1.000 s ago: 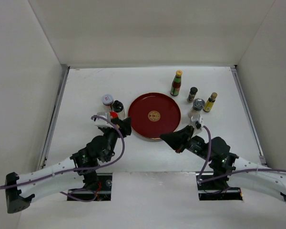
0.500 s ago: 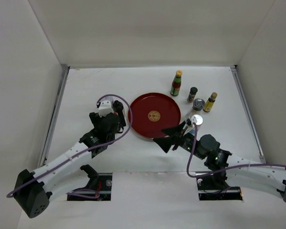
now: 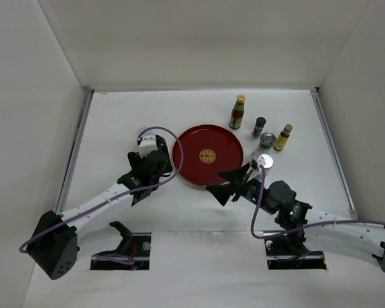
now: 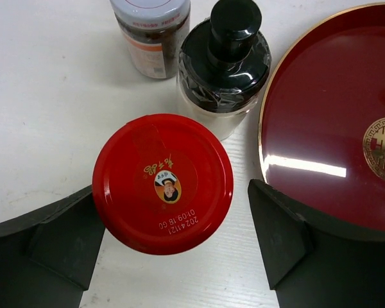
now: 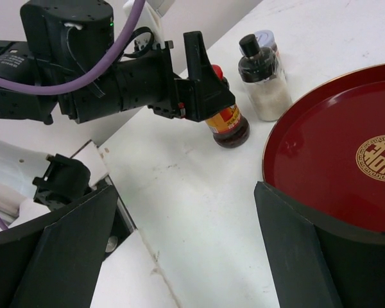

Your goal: Organize the condiment bottles

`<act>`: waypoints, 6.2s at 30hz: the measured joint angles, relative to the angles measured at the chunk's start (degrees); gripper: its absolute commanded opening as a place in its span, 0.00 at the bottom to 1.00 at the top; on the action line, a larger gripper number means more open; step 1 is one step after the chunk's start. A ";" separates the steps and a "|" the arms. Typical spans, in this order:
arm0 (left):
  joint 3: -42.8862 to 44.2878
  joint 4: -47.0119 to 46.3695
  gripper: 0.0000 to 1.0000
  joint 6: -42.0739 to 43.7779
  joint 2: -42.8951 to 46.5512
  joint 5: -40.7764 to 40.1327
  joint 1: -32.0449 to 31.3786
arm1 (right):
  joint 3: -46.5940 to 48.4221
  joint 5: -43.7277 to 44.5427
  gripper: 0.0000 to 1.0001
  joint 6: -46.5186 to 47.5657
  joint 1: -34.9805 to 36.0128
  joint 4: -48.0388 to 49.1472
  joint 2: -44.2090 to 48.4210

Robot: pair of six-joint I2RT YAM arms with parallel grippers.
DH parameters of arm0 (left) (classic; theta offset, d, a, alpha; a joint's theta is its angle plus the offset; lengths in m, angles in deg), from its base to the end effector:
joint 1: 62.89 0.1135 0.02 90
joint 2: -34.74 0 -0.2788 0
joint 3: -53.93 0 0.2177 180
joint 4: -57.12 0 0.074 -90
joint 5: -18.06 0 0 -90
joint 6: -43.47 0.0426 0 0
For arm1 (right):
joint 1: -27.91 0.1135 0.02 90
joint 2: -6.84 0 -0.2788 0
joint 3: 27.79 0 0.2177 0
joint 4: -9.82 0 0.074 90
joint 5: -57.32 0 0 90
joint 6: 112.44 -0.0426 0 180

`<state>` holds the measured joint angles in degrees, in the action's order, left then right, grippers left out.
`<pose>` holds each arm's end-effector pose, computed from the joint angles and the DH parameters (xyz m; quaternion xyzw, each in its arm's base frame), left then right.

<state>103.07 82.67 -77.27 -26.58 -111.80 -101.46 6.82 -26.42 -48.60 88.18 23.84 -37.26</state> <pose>0.1604 -0.0930 0.2469 -0.0922 0.8523 0.0163 0.5147 0.0787 0.1284 0.2808 -0.1604 0.6596 0.4752 0.5599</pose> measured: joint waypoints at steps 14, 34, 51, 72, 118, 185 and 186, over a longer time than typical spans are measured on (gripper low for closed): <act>-2.36 0.87 0.35 1.11 4.76 -1.88 -2.64 | -0.02 0.96 0.96 0.02 -0.96 0.02 1.33; 24.09 -15.32 0.35 7.93 -28.37 7.76 -3.76 | -0.02 5.66 0.29 0.81 -5.46 -1.38 1.84; 33.79 -23.67 0.85 9.60 -43.41 13.75 -0.09 | 0.09 13.16 0.44 1.01 -2.08 -2.49 0.35; 3.74 -21.77 0.86 6.97 -2.47 2.93 1.09 | 1.55 17.33 0.78 2.43 -1.16 -4.31 -0.94; 12.39 -24.09 0.35 7.91 -16.52 0.44 -6.56 | 0.74 17.33 0.62 5.84 0.61 0.44 2.34; 9.62 -16.85 0.38 4.48 -18.75 1.38 13.11 | 0.15 17.31 0.69 5.35 0.55 0.44 0.48; 8.72 -16.31 0.38 4.74 -15.85 0.92 11.06 | 0.15 17.31 0.69 5.35 0.55 0.44 0.72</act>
<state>111.79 66.36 -72.53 -42.42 -110.88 -90.40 6.98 -9.11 -43.24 88.72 24.27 -36.53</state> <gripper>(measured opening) 0.603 0.691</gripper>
